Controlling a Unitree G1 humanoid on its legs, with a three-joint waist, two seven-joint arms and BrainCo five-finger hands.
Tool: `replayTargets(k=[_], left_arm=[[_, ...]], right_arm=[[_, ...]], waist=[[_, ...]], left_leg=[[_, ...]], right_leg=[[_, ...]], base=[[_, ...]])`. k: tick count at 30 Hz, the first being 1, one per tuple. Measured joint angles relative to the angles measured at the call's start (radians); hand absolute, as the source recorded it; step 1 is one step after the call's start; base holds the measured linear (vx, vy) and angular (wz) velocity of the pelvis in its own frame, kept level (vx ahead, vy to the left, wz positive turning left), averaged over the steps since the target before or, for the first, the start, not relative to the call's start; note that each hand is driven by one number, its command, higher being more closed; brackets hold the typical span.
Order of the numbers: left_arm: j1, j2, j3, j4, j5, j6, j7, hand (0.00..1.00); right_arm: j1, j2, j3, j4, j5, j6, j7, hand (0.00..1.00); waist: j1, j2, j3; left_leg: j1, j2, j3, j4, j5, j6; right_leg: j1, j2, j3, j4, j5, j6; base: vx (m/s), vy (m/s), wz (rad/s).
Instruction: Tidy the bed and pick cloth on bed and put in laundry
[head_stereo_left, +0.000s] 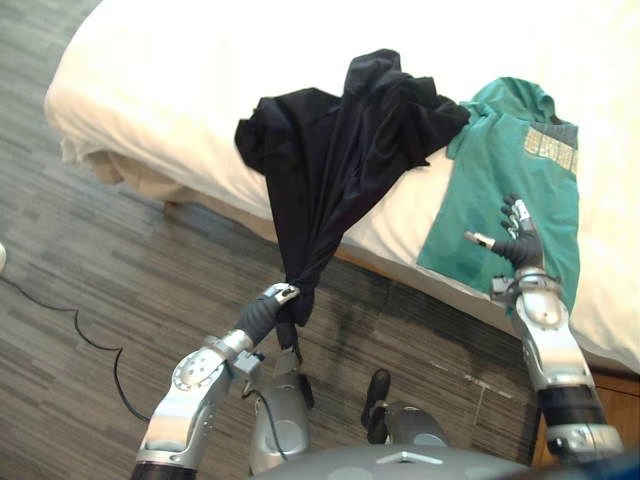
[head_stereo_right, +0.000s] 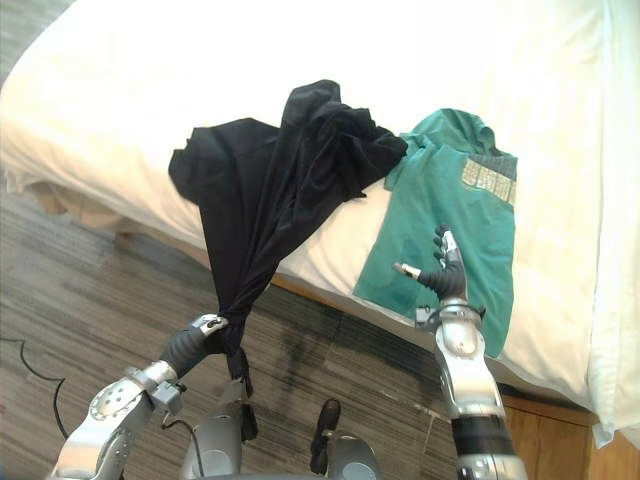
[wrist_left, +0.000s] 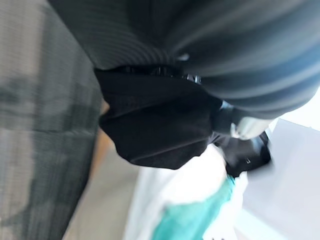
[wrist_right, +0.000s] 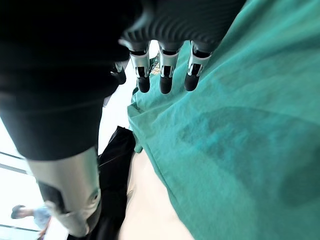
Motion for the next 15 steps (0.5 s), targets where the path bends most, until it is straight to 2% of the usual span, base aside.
replayTargets(k=[4,6,7,15], left_arm=[[0.0,-0.005,0.045,0.104,0.0,-0.003,0.008,1.0],[-0.002,-0.006,0.076,0.149,0.002,-0.022,0.013,1.0],[-0.006,-0.007,0.105,0.188,0.004,-0.045,0.03,1.0],[-0.044,0.001,0.22,0.294,0.027,-0.149,0.074,1.0]], right_arm=[[-0.099,-0.046,0.015,0.105,-0.015,0.048,-0.04,0.0],[-0.136,-0.088,0.015,0.128,-0.021,0.075,-0.047,0.0],[-0.169,-0.132,0.014,0.135,-0.056,0.096,-0.053,0.0],[-0.249,-0.295,-0.058,0.1,-0.096,0.171,-0.06,0.0]], waist=[[0.02,-0.008,0.014],[0.029,-0.012,0.031],[0.032,-0.014,0.052],[0.03,-0.019,0.105]], left_leg=[[-0.037,0.003,-0.022,-0.002,0.02,0.002],[-0.05,0.007,-0.024,-0.003,0.031,0.002],[-0.055,0.01,-0.024,-0.004,0.035,0.003],[-0.088,0.02,-0.018,-0.004,0.05,0.014]], right_leg=[[-0.026,0.014,-0.004,-0.008,0.005,-0.007],[-0.033,0.02,-0.004,-0.014,0.009,-0.014],[-0.033,0.025,-0.003,-0.027,0.021,-0.015],[-0.064,0.034,0.0,-0.044,0.04,-0.013]], base=[[-0.07,0.011,0.09],[-0.01,0.002,-0.02],[0.0,0.005,-0.04],[0.03,-0.009,-0.05]])
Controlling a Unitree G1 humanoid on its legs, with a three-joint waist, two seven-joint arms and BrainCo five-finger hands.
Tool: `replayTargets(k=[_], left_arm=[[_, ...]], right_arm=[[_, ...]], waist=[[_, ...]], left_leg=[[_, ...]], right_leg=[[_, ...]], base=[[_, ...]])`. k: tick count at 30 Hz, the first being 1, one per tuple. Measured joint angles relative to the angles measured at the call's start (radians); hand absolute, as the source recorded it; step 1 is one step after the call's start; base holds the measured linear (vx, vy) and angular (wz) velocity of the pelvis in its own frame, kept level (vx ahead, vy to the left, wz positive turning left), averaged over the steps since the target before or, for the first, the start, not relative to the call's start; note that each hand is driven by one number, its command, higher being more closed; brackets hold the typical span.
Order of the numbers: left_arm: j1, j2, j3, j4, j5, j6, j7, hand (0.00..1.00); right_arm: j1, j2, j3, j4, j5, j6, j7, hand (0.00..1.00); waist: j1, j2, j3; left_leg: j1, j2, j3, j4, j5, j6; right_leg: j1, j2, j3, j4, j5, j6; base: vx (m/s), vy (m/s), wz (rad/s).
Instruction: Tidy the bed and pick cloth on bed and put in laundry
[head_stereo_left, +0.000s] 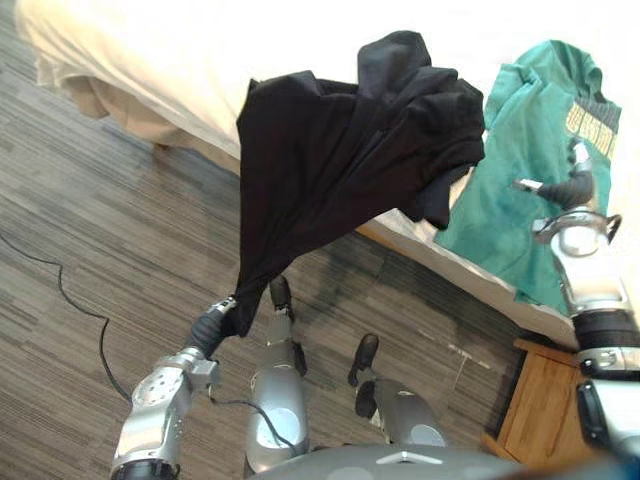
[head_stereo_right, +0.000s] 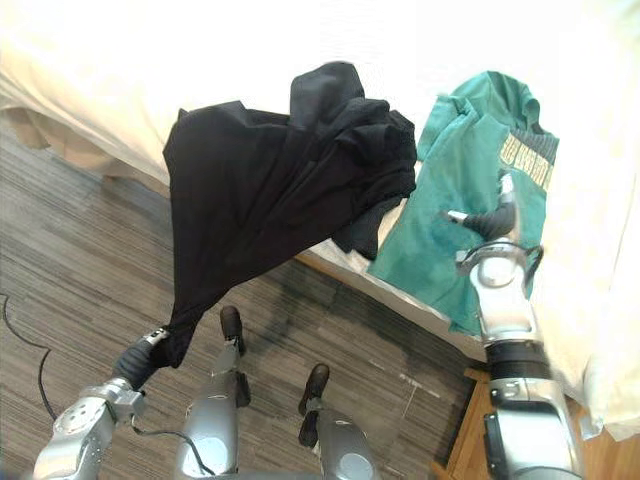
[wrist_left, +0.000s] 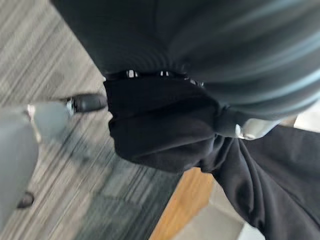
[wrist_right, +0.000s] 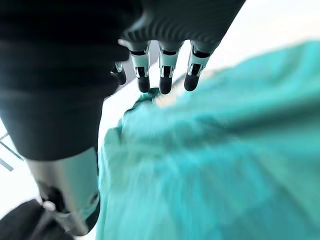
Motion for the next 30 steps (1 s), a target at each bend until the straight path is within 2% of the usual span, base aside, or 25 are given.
replayTargets(k=[4,6,9,11,12,14,16,20,21,24,27,29,30], left_arm=[[-0.024,0.005,0.02,0.005,0.0,-0.011,0.0,1.0],[-0.052,0.008,0.028,0.027,-0.002,-0.016,-0.001,1.0],[-0.089,0.022,0.029,0.04,-0.005,-0.032,-0.004,1.0],[-0.145,0.027,0.029,0.058,-0.015,-0.058,-0.004,1.0],[-0.156,0.026,0.028,0.064,-0.018,-0.064,-0.004,1.0],[-0.192,0.027,0.028,0.079,-0.039,-0.087,0.004,1.0],[-0.22,0.021,0.027,0.115,-0.05,-0.102,0.015,1.0],[-0.34,-0.021,0.017,0.229,-0.046,-0.132,0.101,1.0],[-0.371,-0.036,-0.005,0.251,-0.045,-0.133,0.136,1.0],[-0.4,-0.072,-0.031,0.282,-0.035,-0.133,0.184,1.0],[-0.428,-0.104,-0.09,0.314,-0.016,-0.122,0.247,1.0],[-0.449,-0.125,-0.153,0.315,-0.017,-0.102,0.296,1.0],[-0.455,-0.126,-0.165,0.316,-0.018,-0.094,0.308,1.0]], right_arm=[[-0.019,-0.031,-0.039,0.0,-0.026,0.037,0.008,0.0],[-0.032,-0.055,-0.038,0.0,-0.025,0.045,0.022,0.0],[-0.069,-0.083,-0.039,-0.013,-0.011,0.057,0.047,0.0],[-0.105,-0.094,-0.039,-0.027,0.025,0.075,0.072,0.0],[-0.11,-0.094,-0.038,-0.027,0.025,0.08,0.073,1.0],[-0.144,-0.094,-0.052,-0.037,0.019,0.097,0.07,1.0],[-0.167,-0.093,-0.058,-0.041,0.017,0.103,0.07,1.0],[-0.216,-0.095,-0.063,-0.009,0.036,0.098,0.07,1.0],[-0.217,-0.1,-0.063,-0.001,0.062,0.079,0.066,1.0],[-0.211,-0.079,-0.063,0.024,0.114,0.034,0.054,1.0],[-0.186,0.01,-0.06,0.05,0.16,-0.042,0.026,1.0],[-0.121,0.089,-0.035,0.054,0.189,-0.108,0.015,1.0],[-0.102,0.113,-0.024,0.054,0.204,-0.126,0.011,1.0]], waist=[[0.0,0.009,0.009],[0.004,0.018,0.035],[0.009,0.036,0.056],[0.013,0.056,0.088],[0.013,0.06,0.093],[0.009,0.071,0.108],[0.007,0.071,0.108],[0.002,0.053,0.114],[0.0,0.052,0.114],[-0.005,0.041,0.111],[-0.014,0.027,0.11],[-0.016,0.016,0.104],[-0.016,0.009,0.1]], left_leg=[[-0.029,0.001,-0.001,0.001,0.002,-0.002],[-0.034,0.002,0.001,0.003,0.002,-0.003],[-0.086,0.011,0.002,0.003,0.005,-0.007],[-0.128,0.016,0.0,0.004,0.016,-0.009],[-0.135,0.016,0.0,0.004,0.016,-0.01],[-0.178,0.015,0.003,0.004,0.03,-0.006],[-0.196,0.019,0.007,0.005,0.034,-0.007],[-0.222,0.037,0.013,0.005,0.031,-0.022],[-0.233,0.048,0.011,0.005,0.035,-0.025],[-0.233,0.064,0.008,0.013,0.04,-0.028],[-0.208,0.084,0.008,0.056,0.033,-0.028],[-0.159,0.097,0.014,0.07,0.016,-0.042],[-0.149,0.102,0.018,0.076,0.011,-0.047]], right_leg=[[-0.029,0.0,-0.001,0.002,0.0,0.0],[-0.039,-0.002,-0.001,0.012,-0.002,-0.003],[-0.112,-0.004,-0.001,0.052,-0.01,-0.007],[-0.181,-0.013,-0.006,0.12,-0.039,-0.009],[-0.194,-0.017,-0.011,0.136,-0.049,-0.009],[-0.275,-0.037,-0.025,0.224,-0.085,-0.012],[-0.31,-0.04,-0.028,0.259,-0.09,-0.015],[-0.352,-0.034,-0.045,0.289,-0.109,-0.024],[-0.357,-0.025,-0.058,0.288,-0.109,-0.025],[-0.352,-0.011,-0.061,0.287,-0.109,-0.027],[-0.307,0.001,-0.061,0.283,-0.108,-0.028],[-0.25,0.014,-0.057,0.264,-0.103,-0.036],[-0.238,0.018,-0.056,0.257,-0.102,-0.038]], base=[[0.05,-0.005,-0.02],[0.04,0.016,-0.03],[-0.01,0.015,-0.1],[0.0,0.0,0.0],[-0.02,0.0,0.07],[0.0,-0.006,0.03],[0.01,-0.016,-0.08],[0.0,-0.063,-0.1],[0.01,-0.076,-0.03],[0.05,-0.076,-0.02],[0.09,-0.112,0.0],[0.1,-0.111,-0.07],[0.08,-0.107,-0.17]])
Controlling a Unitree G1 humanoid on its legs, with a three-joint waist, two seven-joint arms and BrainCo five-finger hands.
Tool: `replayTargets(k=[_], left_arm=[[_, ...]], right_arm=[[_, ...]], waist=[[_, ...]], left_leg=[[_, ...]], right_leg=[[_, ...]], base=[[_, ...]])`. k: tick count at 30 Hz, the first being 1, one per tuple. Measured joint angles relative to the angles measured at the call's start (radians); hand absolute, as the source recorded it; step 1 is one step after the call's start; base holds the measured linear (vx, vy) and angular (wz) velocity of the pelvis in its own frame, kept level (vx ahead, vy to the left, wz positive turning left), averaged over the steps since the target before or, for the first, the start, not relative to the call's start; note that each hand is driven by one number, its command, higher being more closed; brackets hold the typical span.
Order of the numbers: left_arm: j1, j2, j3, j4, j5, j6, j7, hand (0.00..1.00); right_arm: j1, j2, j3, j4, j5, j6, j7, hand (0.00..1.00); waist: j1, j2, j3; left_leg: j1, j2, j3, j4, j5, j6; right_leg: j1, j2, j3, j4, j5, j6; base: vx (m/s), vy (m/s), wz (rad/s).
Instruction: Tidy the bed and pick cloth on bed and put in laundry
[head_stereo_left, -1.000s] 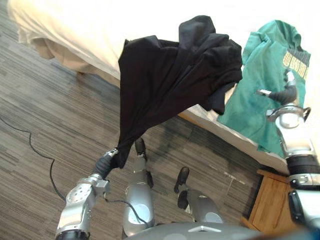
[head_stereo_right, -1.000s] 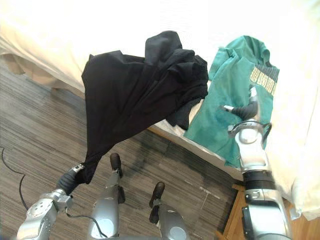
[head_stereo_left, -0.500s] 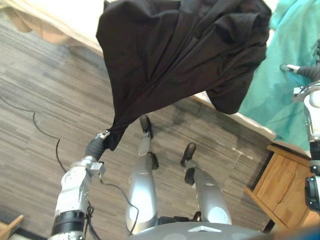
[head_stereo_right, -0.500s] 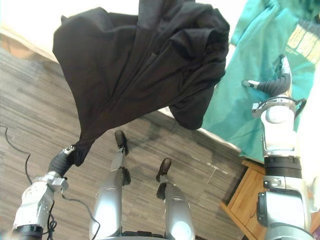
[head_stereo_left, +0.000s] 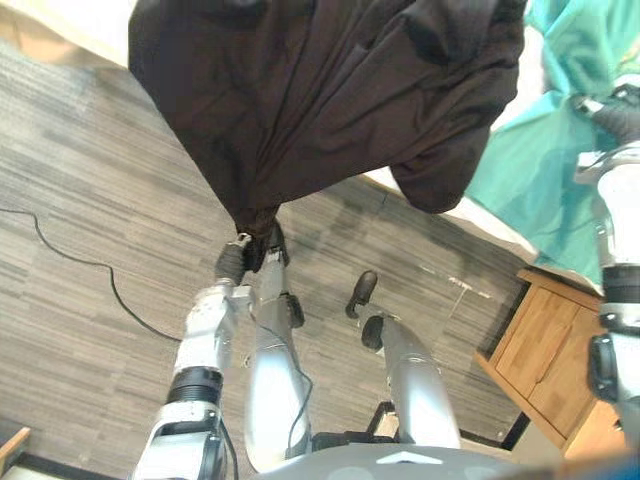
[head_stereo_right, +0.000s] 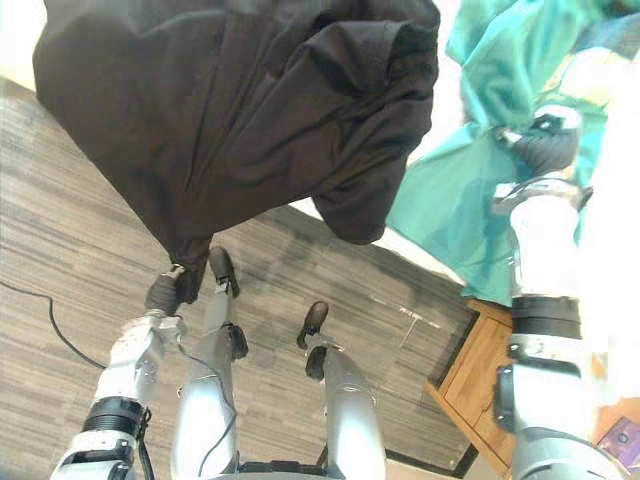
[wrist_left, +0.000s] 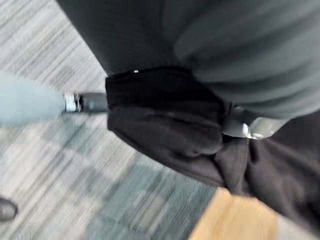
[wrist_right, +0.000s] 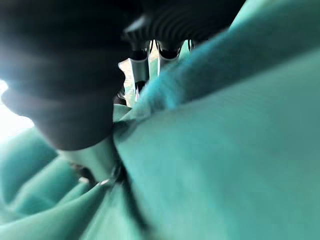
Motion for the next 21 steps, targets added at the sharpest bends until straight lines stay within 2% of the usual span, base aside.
replayTargets(k=[2,4,5,6,8,11,14,17,18,20,21], left_arm=[[-0.035,-0.01,-0.042,0.026,0.002,0.028,0.034,1.0],[-0.052,-0.011,-0.077,0.053,0.003,0.05,0.055,1.0],[-0.051,-0.012,-0.102,0.075,0.008,0.064,0.065,1.0],[-0.048,-0.012,-0.114,0.078,0.01,0.069,0.068,1.0],[-0.012,-0.013,-0.147,0.079,0.011,0.073,0.088,1.0],[0.026,-0.015,-0.155,0.116,0.014,0.073,0.106,1.0],[0.064,-0.014,-0.154,0.154,0.03,0.072,0.107,1.0],[0.143,-0.022,-0.154,0.211,0.06,0.067,0.114,1.0],[0.175,-0.035,-0.153,0.252,0.062,0.065,0.131,1.0],[0.213,-0.052,-0.151,0.305,0.063,0.063,0.145,1.0],[0.25,-0.065,-0.144,0.344,0.08,0.057,0.147,1.0]], right_arm=[[0.075,0.11,0.032,-0.001,0.018,-0.067,-0.014,1.0],[0.122,0.165,0.045,0.001,0.028,-0.109,-0.031,1.0],[0.166,0.223,0.062,0.014,0.065,-0.149,-0.044,1.0],[0.183,0.24,0.07,0.019,0.083,-0.166,-0.052,1.0],[0.266,0.306,0.102,0.057,0.127,-0.234,-0.06,1.0],[0.356,0.371,0.122,0.135,0.145,-0.294,-0.056,1.0],[0.424,0.428,0.121,0.207,0.169,-0.307,-0.04,1.0],[0.522,0.47,0.122,0.284,0.171,-0.306,0.002,1.0],[0.569,0.472,0.122,0.313,0.171,-0.306,0.024,1.0],[0.614,0.472,0.118,0.353,0.171,-0.305,0.051,1.0],[0.646,0.472,0.116,0.378,0.169,-0.305,0.08,1.0]], waist=[[-0.005,-0.025,-0.017],[-0.007,-0.036,-0.024],[-0.009,-0.049,-0.033],[-0.009,-0.052,-0.035],[-0.016,-0.068,-0.061],[-0.038,-0.069,-0.124],[-0.044,-0.069,-0.15],[-0.058,-0.043,-0.207],[-0.065,-0.022,-0.236],[-0.077,0.002,-0.265],[-0.09,0.025,-0.286]], left_leg=[[0.047,0.008,0.005,0.001,-0.007,-0.009],[0.086,0.013,0.006,-0.009,-0.007,-0.01],[0.123,0.013,0.01,-0.011,-0.012,-0.016],[0.137,0.012,0.012,-0.014,-0.012,-0.016],[0.212,0.001,0.032,-0.05,-0.011,-0.018],[0.256,-0.014,0.037,-0.07,-0.012,-0.024],[0.321,-0.028,0.059,-0.071,-0.018,-0.031],[0.386,-0.042,0.087,-0.073,-0.034,-0.038],[0.41,-0.047,0.095,-0.078,-0.05,-0.037],[0.44,-0.054,0.115,-0.079,-0.064,-0.037],[0.463,-0.062,0.123,-0.08,-0.072,-0.034]], right_leg=[[0.06,0.02,0.005,-0.042,0.004,-0.007],[0.103,0.031,0.011,-0.071,0.011,-0.017],[0.144,0.037,0.028,-0.095,0.014,-0.022],[0.159,0.038,0.031,-0.104,0.015,-0.024],[0.222,0.04,0.055,-0.136,0.017,-0.024],[0.26,0.031,0.06,-0.149,0.021,-0.018],[0.312,0.016,0.087,-0.151,0.025,-0.012],[0.361,0.003,0.116,-0.158,0.033,0.002],[0.379,-0.005,0.13,-0.168,0.035,0.005],[0.402,-0.009,0.145,-0.181,0.035,0.007],[0.422,-0.022,0.151,-0.202,0.033,0.016]], base=[[0.08,-0.113,-0.13],[0.07,-0.079,-0.05],[0.08,-0.077,-0.09],[0.06,-0.054,-0.08],[0.05,-0.028,-0.1],[0.05,0.007,0.0],[0.04,0.045,-0.09],[0.02,0.049,-0.24],[-0.01,0.062,-0.31],[-0.04,0.049,-0.27],[-0.06,0.044,-0.25]])
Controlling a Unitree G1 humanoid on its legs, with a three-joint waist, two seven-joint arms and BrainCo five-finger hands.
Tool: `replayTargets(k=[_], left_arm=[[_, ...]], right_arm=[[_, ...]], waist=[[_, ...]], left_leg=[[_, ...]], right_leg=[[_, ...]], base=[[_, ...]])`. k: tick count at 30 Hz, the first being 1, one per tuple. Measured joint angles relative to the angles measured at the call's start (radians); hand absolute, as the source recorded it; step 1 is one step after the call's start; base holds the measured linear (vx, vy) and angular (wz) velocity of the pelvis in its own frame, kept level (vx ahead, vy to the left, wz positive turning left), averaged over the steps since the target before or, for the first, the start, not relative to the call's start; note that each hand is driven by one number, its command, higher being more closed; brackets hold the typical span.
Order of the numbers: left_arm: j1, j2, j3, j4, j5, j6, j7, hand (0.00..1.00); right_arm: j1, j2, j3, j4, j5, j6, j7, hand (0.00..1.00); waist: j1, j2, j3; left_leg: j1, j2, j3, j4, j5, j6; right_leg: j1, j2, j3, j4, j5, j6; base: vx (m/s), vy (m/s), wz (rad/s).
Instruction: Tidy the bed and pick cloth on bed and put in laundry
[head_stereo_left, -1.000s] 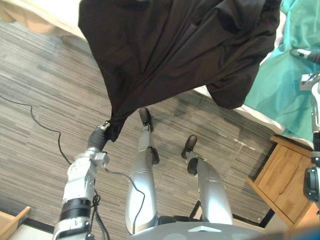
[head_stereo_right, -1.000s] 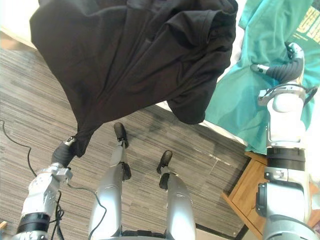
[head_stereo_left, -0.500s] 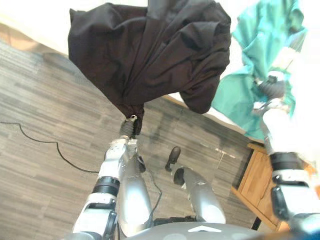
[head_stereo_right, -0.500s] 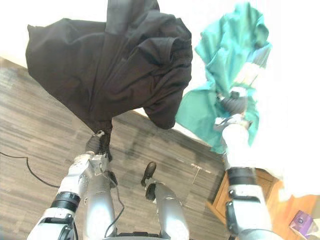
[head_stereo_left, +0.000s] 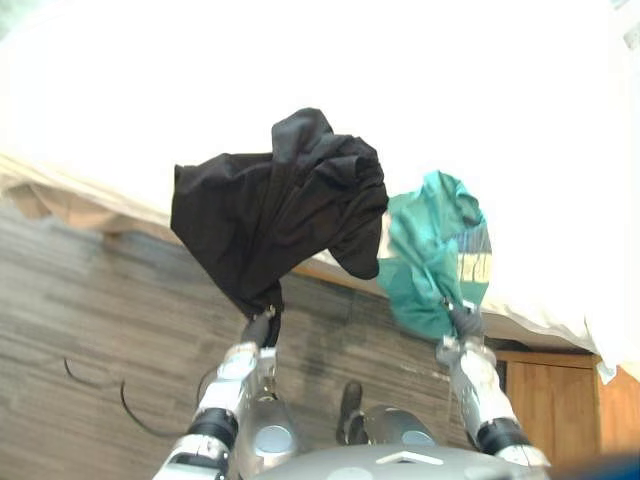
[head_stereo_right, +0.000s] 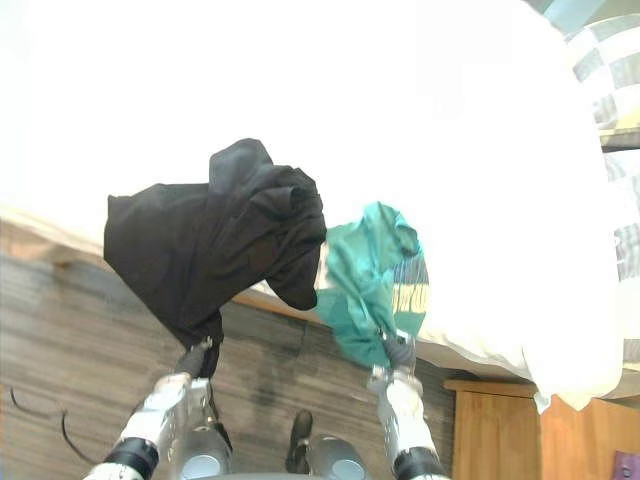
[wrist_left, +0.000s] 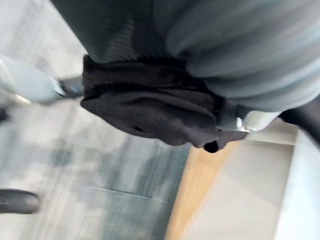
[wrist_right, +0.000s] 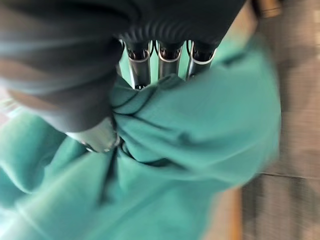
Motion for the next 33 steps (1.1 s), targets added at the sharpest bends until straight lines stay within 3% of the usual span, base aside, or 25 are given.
replayTargets(k=[5,8,14,19,22,23,24,25,26,27,28,29,30,33], left_arm=[[0.066,-0.035,0.011,0.085,0.045,-0.06,-0.01,1.0],[0.077,-0.049,0.049,0.119,0.058,-0.079,-0.023,1.0],[0.093,-0.07,0.125,0.124,0.055,-0.077,-0.06,1.0],[0.104,-0.088,0.197,0.116,0.036,-0.08,-0.094,1.0],[0.108,-0.086,0.207,0.11,-0.028,-0.091,-0.097,1.0],[0.111,-0.088,0.207,0.105,-0.046,-0.097,-0.097,1.0],[0.111,-0.105,0.203,0.106,-0.074,-0.11,-0.103,1.0],[0.11,-0.109,0.202,0.107,-0.076,-0.112,-0.106,1.0],[0.106,-0.114,0.191,0.108,-0.084,-0.122,-0.117,1.0],[0.103,-0.111,0.184,0.107,-0.114,-0.138,-0.131,1.0],[0.103,-0.11,0.184,0.107,-0.121,-0.143,-0.133,1.0],[0.094,-0.097,0.185,0.107,-0.165,-0.172,-0.139,1.0],[0.095,-0.097,0.185,0.107,-0.19,-0.185,-0.141,1.0],[0.132,-0.126,0.183,0.063,-0.302,-0.251,-0.173,1.0]], right_arm=[[0.112,-0.001,-0.026,0.125,-0.018,0.002,0.083,1.0],[0.136,0.014,-0.06,0.176,-0.044,0.0,0.126,1.0],[0.149,0.042,-0.108,0.171,-0.196,-0.002,0.208,1.0],[0.149,0.058,-0.112,0.17,-0.237,-0.001,0.253,1.0],[0.148,0.066,-0.109,0.17,-0.253,0.0,0.295,1.0],[0.15,0.067,-0.106,0.169,-0.254,0.0,0.306,1.0],[0.157,0.055,-0.106,0.143,-0.251,-0.002,0.333,1.0],[0.158,0.054,-0.106,0.14,-0.25,-0.003,0.333,1.0],[0.159,0.051,-0.102,0.141,-0.241,-0.014,0.333,1.0],[0.169,0.045,-0.083,0.153,-0.228,-0.031,0.334,1.0],[0.168,0.046,-0.076,0.156,-0.225,-0.034,0.334,1.0],[0.147,0.063,-0.028,0.162,-0.192,-0.044,0.341,1.0],[0.143,0.065,-0.013,0.165,-0.191,-0.044,0.35,1.0],[0.09,0.058,0.07,0.158,-0.191,-0.049,0.398,1.0]], waist=[[-0.029,0.065,-0.053],[-0.029,0.076,-0.065],[-0.022,0.064,-0.08],[-0.019,0.057,-0.085],[-0.01,0.033,-0.083],[-0.005,0.034,-0.087],[-0.019,0.05,-0.096],[-0.023,0.052,-0.098],[-0.029,0.078,-0.098],[-0.033,0.061,-0.106],[-0.033,0.054,-0.106],[-0.028,0.017,-0.094],[-0.019,0.013,-0.096],[0.002,0.04,-0.1]], left_leg=[[0.046,-0.018,0.02,0.0,-0.02,0.001],[0.068,-0.033,0.04,-0.001,-0.029,0.013],[0.116,-0.081,0.048,-0.001,-0.064,0.035],[0.131,-0.131,0.007,-0.001,-0.086,0.051],[0.124,-0.182,-0.061,-0.001,-0.098,0.067],[0.116,-0.192,-0.083,-0.001,-0.105,0.067],[0.095,-0.196,-0.182,0.0,-0.113,0.076],[0.091,-0.195,-0.202,0.0,-0.113,0.076],[0.081,-0.186,-0.272,0.0,-0.109,0.08],[0.054,-0.179,-0.345,0.0,-0.099,0.088],[0.049,-0.184,-0.359,0.0,-0.099,0.088],[0.04,-0.216,-0.401,0.0,-0.081,0.097],[0.041,-0.225,-0.398,0.0,-0.079,0.099],[0.044,-0.238,-0.428,0.0,-0.06,0.095]], right_leg=[[0.046,-0.018,0.012,-0.021,-0.01,0.024],[0.071,-0.034,0.018,-0.037,0.0,0.041],[0.129,-0.084,0.009,-0.056,0.015,0.073],[0.178,-0.128,-0.05,-0.053,0.005,0.087],[0.205,-0.168,-0.119,-0.016,-0.034,0.096],[0.204,-0.175,-0.116,0.022,-0.046,0.093],[0.151,-0.165,-0.06,0.185,-0.04,0.049],[0.144,-0.157,-0.043,0.213,-0.035,0.035],[0.108,-0.121,0.034,0.287,-0.033,-0.007],[0.11,-0.061,0.127,0.248,-0.072,-0.035],[0.112,-0.052,0.137,0.23,-0.075,-0.038],[0.141,-0.045,0.136,0.152,-0.085,-0.046],[0.165,-0.053,0.131,0.131,-0.088,-0.041],[0.196,-0.06,0.084,0.128,-0.089,-0.039]], base=[[-0.07,0.041,-0.04],[0.0,0.051,-0.03],[0.04,0.055,0.01],[0.07,0.051,0.3],[0.09,0.051,0.75],[0.11,0.039,1.18],[0.1,0.04,1.28],[0.14,0.05,1.86],[0.17,0.001,1.87],[0.19,-0.03,1.82],[0.19,-0.086,1.93],[0.16,-0.093,1.26],[0.15,-0.085,1.26],[0.13,-0.089,0.5]])
